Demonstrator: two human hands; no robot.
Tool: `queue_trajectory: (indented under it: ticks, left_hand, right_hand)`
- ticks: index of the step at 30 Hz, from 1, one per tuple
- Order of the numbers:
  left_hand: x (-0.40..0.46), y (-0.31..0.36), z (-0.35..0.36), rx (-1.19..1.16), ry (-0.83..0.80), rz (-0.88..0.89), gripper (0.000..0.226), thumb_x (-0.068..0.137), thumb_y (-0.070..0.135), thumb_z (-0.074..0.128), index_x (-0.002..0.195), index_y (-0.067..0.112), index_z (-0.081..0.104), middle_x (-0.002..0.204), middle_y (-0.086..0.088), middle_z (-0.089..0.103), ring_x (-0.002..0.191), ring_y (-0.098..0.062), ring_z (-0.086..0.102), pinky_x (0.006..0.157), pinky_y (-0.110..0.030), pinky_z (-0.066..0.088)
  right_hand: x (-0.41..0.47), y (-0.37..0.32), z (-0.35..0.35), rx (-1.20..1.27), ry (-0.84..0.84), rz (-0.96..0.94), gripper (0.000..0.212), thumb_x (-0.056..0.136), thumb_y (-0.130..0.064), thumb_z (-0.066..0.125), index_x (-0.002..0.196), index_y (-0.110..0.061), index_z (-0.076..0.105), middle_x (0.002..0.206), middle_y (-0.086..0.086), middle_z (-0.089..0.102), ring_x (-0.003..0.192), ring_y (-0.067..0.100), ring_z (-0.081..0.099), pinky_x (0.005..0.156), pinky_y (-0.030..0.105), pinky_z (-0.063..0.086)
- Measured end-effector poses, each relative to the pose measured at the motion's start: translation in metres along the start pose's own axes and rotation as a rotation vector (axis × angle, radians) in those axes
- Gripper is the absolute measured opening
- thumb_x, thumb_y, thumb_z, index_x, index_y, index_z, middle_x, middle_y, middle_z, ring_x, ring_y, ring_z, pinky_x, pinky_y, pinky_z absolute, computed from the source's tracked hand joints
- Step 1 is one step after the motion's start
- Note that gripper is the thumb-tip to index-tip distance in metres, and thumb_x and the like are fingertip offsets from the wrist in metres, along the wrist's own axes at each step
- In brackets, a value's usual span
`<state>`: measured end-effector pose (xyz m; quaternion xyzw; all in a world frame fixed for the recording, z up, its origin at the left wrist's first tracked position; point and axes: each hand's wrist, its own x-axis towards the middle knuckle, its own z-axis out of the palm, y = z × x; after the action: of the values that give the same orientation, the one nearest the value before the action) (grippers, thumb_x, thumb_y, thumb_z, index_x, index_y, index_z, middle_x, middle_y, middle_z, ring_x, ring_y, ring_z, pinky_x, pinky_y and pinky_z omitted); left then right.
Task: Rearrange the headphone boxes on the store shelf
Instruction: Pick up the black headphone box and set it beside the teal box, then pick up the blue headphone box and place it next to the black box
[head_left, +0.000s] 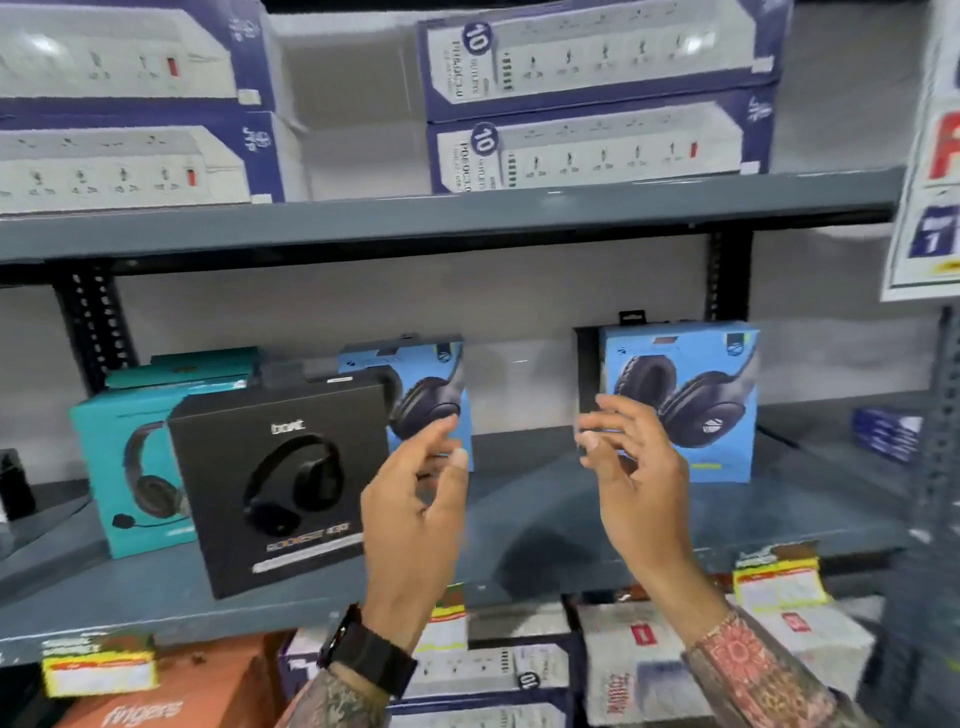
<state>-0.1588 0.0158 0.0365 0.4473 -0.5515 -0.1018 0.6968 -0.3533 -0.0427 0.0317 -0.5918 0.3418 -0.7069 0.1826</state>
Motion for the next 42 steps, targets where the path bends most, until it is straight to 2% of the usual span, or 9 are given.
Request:
queue_trajectory:
  ticks: [5,10,14,18,22,25,33,37,42]
  left_hand:
    - [0.007,-0.002,0.086,-0.029,-0.226,-0.125,0.029,0.101,0.017,0.071,0.12,0.039,0.073,0.107,0.012,0.077,0.088,0.009,0.069,0.081,-0.01,0.053]
    - [0.016,-0.017,0.153,0.011,-0.306,-0.234,0.038,0.103,0.023,0.069,0.141,0.022,0.069,0.119,0.006,0.076,0.091,0.014,0.068,0.077,-0.001,0.049]
    - [0.024,-0.03,0.19,0.013,-0.389,-0.33,0.062,0.106,0.03,0.065,0.164,0.021,0.043,0.162,-0.006,0.055,0.14,-0.019,0.059,0.111,-0.03,0.05]
    - [0.033,-0.038,0.217,-0.024,-0.431,-0.349,0.078,0.108,0.029,0.062,0.172,0.02,0.018,0.177,-0.001,0.03,0.163,-0.022,0.032,0.131,-0.04,0.032]
    - [0.043,-0.061,0.234,-0.053,-0.448,-0.394,0.085,0.106,0.035,0.062,0.173,0.029,0.01,0.167,0.012,0.035,0.149,-0.01,0.04,0.121,-0.029,0.036]
    - [0.048,-0.101,0.245,-0.081,-0.482,-0.391,0.074,0.102,0.04,0.066,0.168,0.038,0.031,0.167,0.007,0.051,0.147,-0.015,0.056,0.125,-0.047,0.045]
    - [0.032,-0.072,0.224,0.098,-0.442,-0.244,0.053,0.099,0.047,0.055,0.152,0.049,0.054,0.114,0.015,0.077,0.12,-0.026,0.075,0.11,-0.051,0.057]
    - [0.013,-0.029,0.185,0.165,-0.373,-0.189,0.045,0.107,0.036,0.057,0.15,0.049,0.058,0.109,0.021,0.08,0.112,-0.01,0.076,0.095,-0.032,0.057]
    - [-0.01,-0.009,0.123,0.061,-0.288,-0.215,0.044,0.104,0.045,0.059,0.148,0.051,0.06,0.119,0.013,0.075,0.112,-0.002,0.07,0.108,-0.037,0.055]
  right_hand:
    - [0.036,0.03,-0.068,-0.128,0.054,0.037,0.032,0.1,-0.007,0.065,0.127,-0.022,0.066,0.112,-0.007,0.076,0.099,0.011,0.074,0.088,0.048,0.063]
    - [0.066,0.064,-0.117,-0.234,0.081,0.096,0.043,0.096,-0.004,0.071,0.134,-0.02,0.058,0.123,0.001,0.064,0.114,0.021,0.066,0.077,0.013,0.056]
    - [0.085,0.099,-0.141,-0.374,0.048,0.219,0.074,0.093,-0.025,0.079,0.156,-0.016,0.041,0.155,0.008,0.044,0.145,0.029,0.046,0.119,0.047,0.042]
    - [0.098,0.118,-0.151,-0.324,-0.021,0.319,0.094,0.091,-0.036,0.081,0.165,-0.02,0.025,0.17,0.007,0.032,0.156,0.026,0.034,0.125,0.049,0.033]
    - [0.106,0.134,-0.153,-0.256,-0.095,0.385,0.095,0.092,-0.041,0.077,0.168,-0.027,0.021,0.174,-0.001,0.032,0.158,0.023,0.033,0.126,0.051,0.033]
    - [0.109,0.145,-0.152,-0.239,-0.128,0.382,0.088,0.089,-0.045,0.072,0.164,-0.042,0.026,0.166,-0.009,0.046,0.149,0.02,0.047,0.12,0.052,0.043]
    - [0.108,0.153,-0.163,-0.305,-0.093,0.349,0.072,0.095,-0.031,0.069,0.159,-0.041,0.039,0.159,-0.011,0.055,0.148,0.021,0.051,0.118,0.054,0.046]
    - [0.083,0.117,-0.163,-0.288,-0.102,0.319,0.077,0.08,-0.053,0.06,0.155,-0.046,0.043,0.148,-0.014,0.065,0.132,0.019,0.064,0.112,0.053,0.052]
    - [0.034,0.046,-0.146,-0.228,-0.137,0.267,0.061,0.093,-0.036,0.067,0.148,-0.057,0.05,0.113,0.009,0.078,0.107,0.041,0.07,0.097,0.058,0.059]
